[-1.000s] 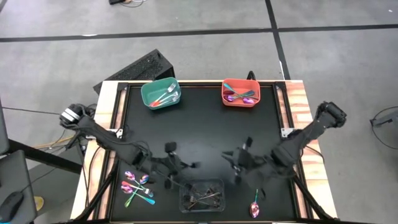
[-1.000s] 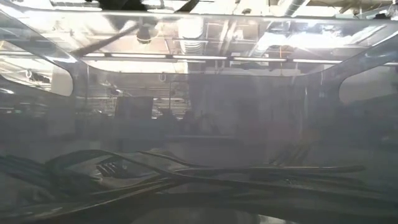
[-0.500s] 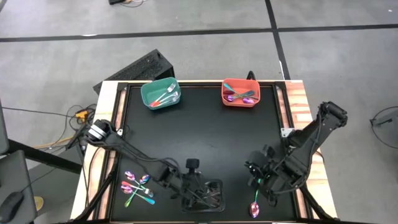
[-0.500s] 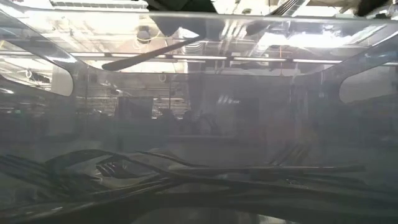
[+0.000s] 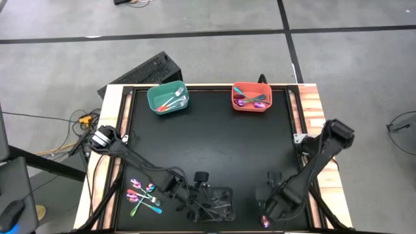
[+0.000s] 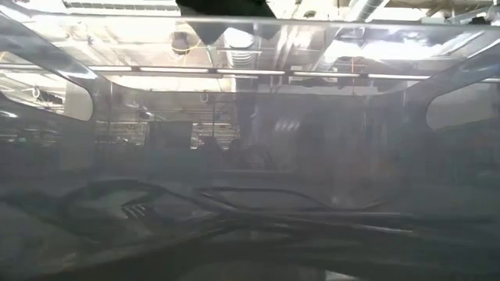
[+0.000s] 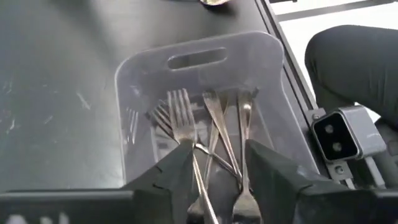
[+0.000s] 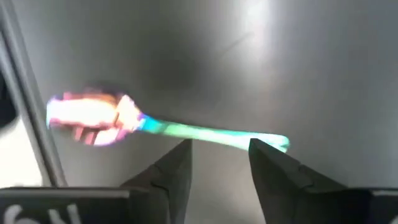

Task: Sort silverware by color (type)
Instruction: Put the blue spoon into the orange bin

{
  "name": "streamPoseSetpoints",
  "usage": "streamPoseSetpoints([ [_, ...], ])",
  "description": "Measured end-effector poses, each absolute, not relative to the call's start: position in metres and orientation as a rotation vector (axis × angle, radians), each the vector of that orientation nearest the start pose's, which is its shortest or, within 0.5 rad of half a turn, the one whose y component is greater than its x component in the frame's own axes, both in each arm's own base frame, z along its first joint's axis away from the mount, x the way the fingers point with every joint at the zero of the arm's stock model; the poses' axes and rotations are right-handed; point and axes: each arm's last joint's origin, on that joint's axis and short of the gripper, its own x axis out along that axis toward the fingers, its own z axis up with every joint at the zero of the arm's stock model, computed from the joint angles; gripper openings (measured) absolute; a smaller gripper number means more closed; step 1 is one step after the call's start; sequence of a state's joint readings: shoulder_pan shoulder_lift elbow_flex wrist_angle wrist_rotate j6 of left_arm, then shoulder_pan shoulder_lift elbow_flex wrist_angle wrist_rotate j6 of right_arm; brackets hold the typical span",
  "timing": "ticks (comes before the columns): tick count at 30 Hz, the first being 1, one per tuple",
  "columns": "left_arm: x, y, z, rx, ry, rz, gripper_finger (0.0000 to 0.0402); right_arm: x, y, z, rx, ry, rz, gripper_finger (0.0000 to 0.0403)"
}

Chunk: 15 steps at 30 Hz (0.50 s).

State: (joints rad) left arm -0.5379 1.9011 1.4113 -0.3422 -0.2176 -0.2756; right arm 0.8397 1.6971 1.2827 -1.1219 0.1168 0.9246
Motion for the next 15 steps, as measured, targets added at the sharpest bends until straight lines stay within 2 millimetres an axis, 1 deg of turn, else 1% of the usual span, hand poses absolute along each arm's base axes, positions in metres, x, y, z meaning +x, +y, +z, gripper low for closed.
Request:
streamPoseSetpoints([
  [3,0.356,-0.209,0.221,0.069,0.81,-0.177,0.0151,0.206,0.238,0.201,-0.061,1.585,-0.006,0.0187],
  [5,0.354,-0.209,0.222,0.095,0.807,-0.145,0.0155,0.207,0.242,0.188,-0.101,1.652,0.04,0.0187],
  [7,0.351,-0.208,0.222,0.126,0.811,-0.106,0.0154,0.207,0.247,0.176,-0.134,1.682,0.054,0.018],
  [12,0.349,-0.204,0.223,0.16,0.818,-0.051,0.015,0.208,0.254,0.159,-0.214,1.704,0.085,0.0154],
  [15,0.348,-0.203,0.227,0.161,0.81,-0.045,0.0149,0.206,0.257,0.154,-0.253,1.703,0.095,0.0147],
])
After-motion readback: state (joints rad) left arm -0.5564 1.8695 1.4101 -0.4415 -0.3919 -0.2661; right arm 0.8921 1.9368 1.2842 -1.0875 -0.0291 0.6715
